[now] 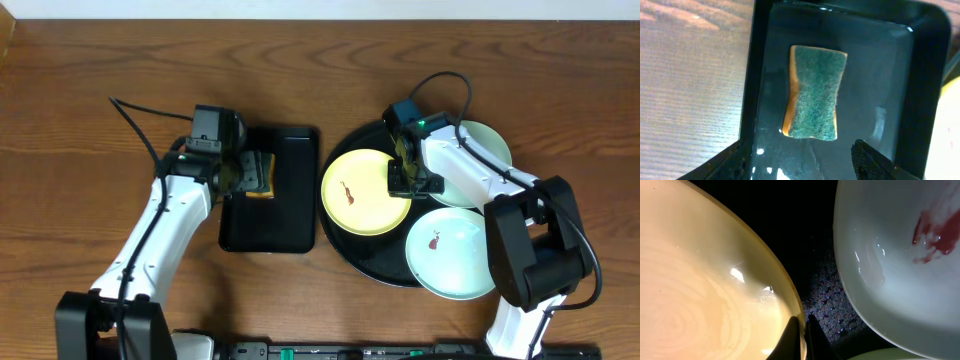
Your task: Clean dirty plates on tray and stack at the side
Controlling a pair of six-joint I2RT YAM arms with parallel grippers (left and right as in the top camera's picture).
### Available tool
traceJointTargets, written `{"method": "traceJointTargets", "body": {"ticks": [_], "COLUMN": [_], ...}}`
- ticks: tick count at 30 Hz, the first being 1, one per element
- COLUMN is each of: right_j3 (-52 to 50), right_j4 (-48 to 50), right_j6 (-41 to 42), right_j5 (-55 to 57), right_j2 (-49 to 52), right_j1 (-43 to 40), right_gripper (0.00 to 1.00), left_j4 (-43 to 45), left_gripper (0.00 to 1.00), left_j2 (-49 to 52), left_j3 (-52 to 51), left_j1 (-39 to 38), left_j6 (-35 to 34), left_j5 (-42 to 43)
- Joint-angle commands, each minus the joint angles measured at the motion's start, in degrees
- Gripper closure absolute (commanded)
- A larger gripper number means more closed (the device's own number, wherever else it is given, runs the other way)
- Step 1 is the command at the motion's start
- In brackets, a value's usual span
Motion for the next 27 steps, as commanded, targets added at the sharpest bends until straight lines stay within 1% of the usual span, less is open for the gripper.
{"method": "traceJointTargets", "body": {"ticks": [1, 6, 14, 19, 22, 24, 25, 26, 27], "right_j3": [-1.2, -1.2, -1.2, -1.2, -1.2, -1.2, -1.2, -1.2, -1.2], "right_j4": [0.4, 0.7, 1.2, 1.1, 1.1, 1.2, 1.2, 1.2, 1.2], "right_j6": [0.2, 0.2, 0.2, 0.2, 0.2, 0.2, 0.2, 0.2, 0.2], "right_j5": [0.6, 0.7, 0.6, 0.6, 0.7, 0.6, 0.6, 0.6, 0.6], "right_j2": [-0.5, -0.5, -0.5, -0.5, -0.5, -0.5, -0.5, -0.5, -0.5], "right_j1": [0.4, 0.4, 0.4, 0.4, 0.4, 0.4, 0.4, 0.4, 0.4], "right_gripper": [0.98, 0.98, 0.97, 0.96, 0.96, 0.96, 0.96, 0.95, 0.95], "left_j4": [0.3, 1.3, 7.3, 5.9, 4.2, 3.5, 3.3, 3.3, 3.3], "left_gripper": [0.34, 0.33, 0.34, 0.36, 0.36, 0.43, 0.50, 0.66, 0.79], "left_j2": [2.6, 7.5, 13.8, 15.6, 15.8, 15.8, 15.8, 15.8, 15.8], "left_j3": [-0.3, -0.3, -0.3, -0.3, -0.3, -0.3, -0.3, -0.3, -0.3], "left_j1": [-0.1, -0.4, -3.9, -5.9, -6.3, -6.3, -6.3, -6.3, -6.3], "left_j6": [-1.6, -1.5, -1.5, -1.5, -1.5, -1.5, -1.5, -1.5, -1.5], "left_j5": [-1.1, -0.2, 0.2, 0.1, -2.2, -4.1, -4.2, -4.1, -4.1]}}
